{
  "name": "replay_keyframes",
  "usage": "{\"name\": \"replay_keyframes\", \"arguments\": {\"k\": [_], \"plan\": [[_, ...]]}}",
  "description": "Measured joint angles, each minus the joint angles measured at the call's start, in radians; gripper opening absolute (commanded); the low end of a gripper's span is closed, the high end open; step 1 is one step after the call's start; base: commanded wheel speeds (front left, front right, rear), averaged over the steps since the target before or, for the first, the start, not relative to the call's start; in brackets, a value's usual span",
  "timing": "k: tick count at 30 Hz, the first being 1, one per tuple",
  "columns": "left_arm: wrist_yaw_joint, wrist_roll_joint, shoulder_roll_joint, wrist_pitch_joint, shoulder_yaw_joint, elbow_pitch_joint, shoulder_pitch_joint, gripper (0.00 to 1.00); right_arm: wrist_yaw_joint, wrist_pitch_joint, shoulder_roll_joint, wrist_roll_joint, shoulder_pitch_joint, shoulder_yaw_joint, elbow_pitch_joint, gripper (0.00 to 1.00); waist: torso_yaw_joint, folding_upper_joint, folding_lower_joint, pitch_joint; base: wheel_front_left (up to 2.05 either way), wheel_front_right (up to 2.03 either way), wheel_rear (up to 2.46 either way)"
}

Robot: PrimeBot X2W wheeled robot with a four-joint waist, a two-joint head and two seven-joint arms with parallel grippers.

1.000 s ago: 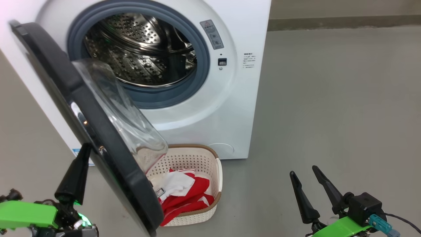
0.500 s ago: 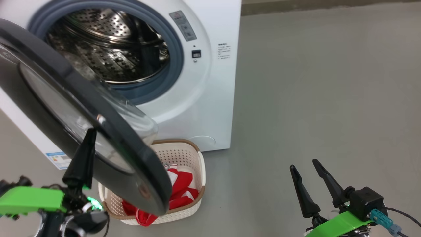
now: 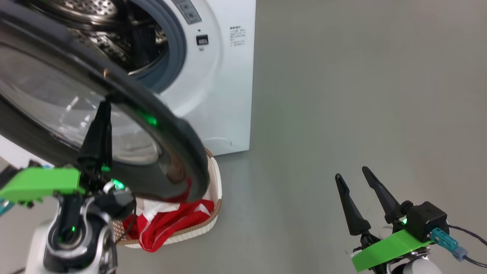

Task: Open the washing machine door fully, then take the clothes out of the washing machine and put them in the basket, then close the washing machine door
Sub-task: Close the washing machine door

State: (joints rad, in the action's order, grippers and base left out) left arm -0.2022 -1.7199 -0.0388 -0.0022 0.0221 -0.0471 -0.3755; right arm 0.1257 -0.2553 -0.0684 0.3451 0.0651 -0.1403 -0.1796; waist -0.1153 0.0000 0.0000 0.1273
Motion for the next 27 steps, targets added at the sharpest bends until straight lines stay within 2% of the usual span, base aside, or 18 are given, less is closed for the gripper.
{"name": "replay_keyframes", "arguments": {"k": [13,27], "plan": [[0.070,0.003,0.002,-0.027,-0.011,0.188,-0.252,0.00,0.000,0.000,0.002,0.000,0.044,0.000,0.006,1.00,-0.034,0.0000,0.0000,0.084,0.00,0.00,0.00],[0.111,0.003,-0.013,-0.002,-0.002,0.379,-0.441,0.00,0.000,0.000,0.002,-0.003,0.067,0.010,0.015,1.00,-0.056,0.0000,0.0000,0.134,0.00,0.00,0.00]]}}
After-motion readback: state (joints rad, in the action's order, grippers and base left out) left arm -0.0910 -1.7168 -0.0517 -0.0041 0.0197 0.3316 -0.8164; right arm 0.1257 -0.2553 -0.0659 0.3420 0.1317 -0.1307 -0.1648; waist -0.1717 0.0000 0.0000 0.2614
